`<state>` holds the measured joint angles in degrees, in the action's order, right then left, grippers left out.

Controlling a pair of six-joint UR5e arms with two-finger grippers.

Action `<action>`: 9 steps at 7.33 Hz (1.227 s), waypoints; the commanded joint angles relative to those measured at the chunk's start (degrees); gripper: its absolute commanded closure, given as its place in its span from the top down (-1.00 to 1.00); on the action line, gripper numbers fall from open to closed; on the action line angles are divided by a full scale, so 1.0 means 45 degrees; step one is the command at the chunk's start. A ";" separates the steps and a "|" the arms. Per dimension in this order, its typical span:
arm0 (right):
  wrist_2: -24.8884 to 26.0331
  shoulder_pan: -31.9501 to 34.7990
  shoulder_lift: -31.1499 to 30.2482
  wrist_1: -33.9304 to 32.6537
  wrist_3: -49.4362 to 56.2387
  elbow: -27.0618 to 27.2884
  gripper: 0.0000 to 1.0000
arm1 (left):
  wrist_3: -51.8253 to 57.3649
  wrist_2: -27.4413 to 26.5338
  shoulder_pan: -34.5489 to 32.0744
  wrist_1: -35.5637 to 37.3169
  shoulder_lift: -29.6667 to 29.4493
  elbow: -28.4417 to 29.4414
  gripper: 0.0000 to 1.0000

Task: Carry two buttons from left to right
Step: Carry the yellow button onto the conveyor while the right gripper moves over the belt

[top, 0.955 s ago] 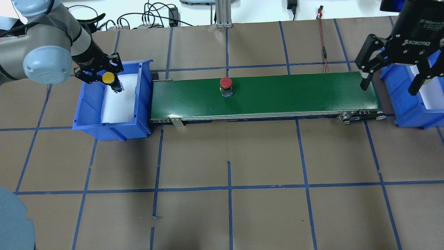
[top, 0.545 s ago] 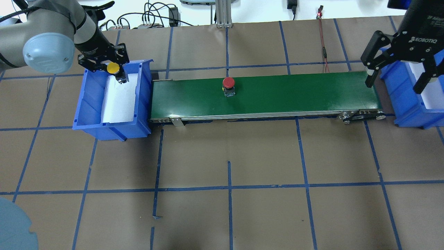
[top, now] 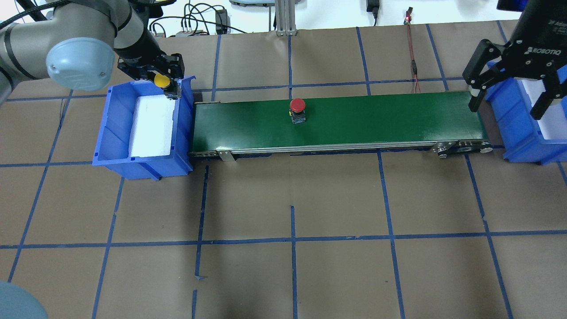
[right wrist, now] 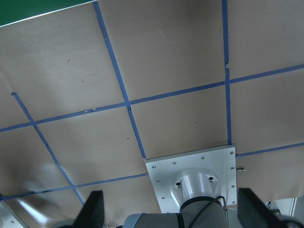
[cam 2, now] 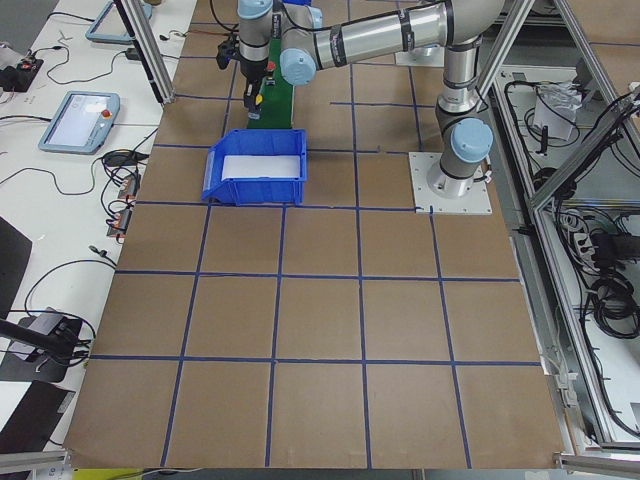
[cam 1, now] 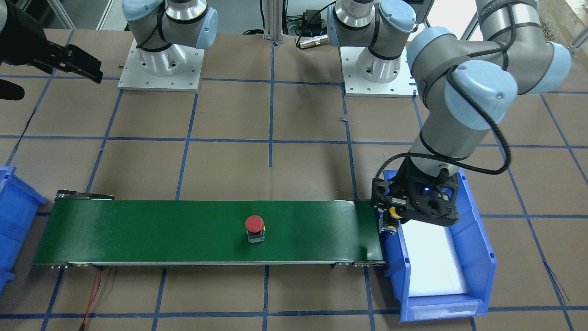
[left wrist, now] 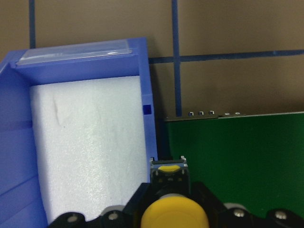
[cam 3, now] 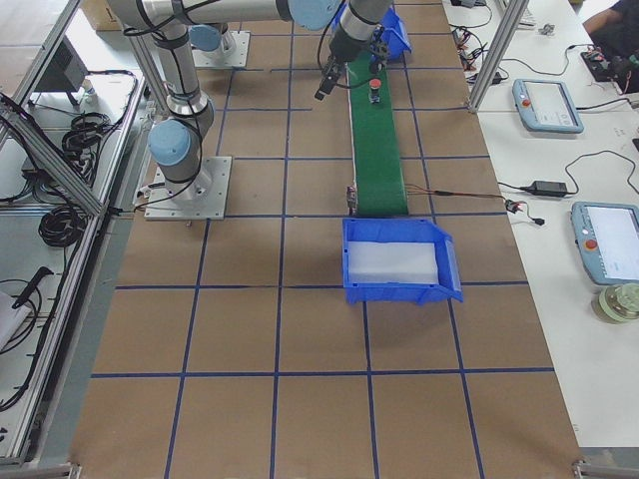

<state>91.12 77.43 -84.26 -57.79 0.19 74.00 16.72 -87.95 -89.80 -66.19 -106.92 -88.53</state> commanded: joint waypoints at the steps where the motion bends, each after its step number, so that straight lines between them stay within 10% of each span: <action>1: -0.0013 0.0485 -0.0277 -0.0982 -0.0004 0.0156 1.00 | 0.2213 0.0129 -0.1345 -0.0074 -0.0436 -0.0248 -0.50; 5: -0.0013 0.1915 -0.0845 -0.5736 -0.0004 0.2807 1.00 | 1.0810 -0.0085 -0.1860 0.1014 -0.1726 -0.0131 -0.50; 9: 0.0026 0.1934 -0.0826 -0.5985 0.0093 0.3010 1.00 | 1.3607 -0.0085 -0.1763 0.2054 -0.2176 -0.0347 -0.46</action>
<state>91.11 86.08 -88.05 -84.89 0.50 87.48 76.50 -88.29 -97.85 -57.28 -116.10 -90.09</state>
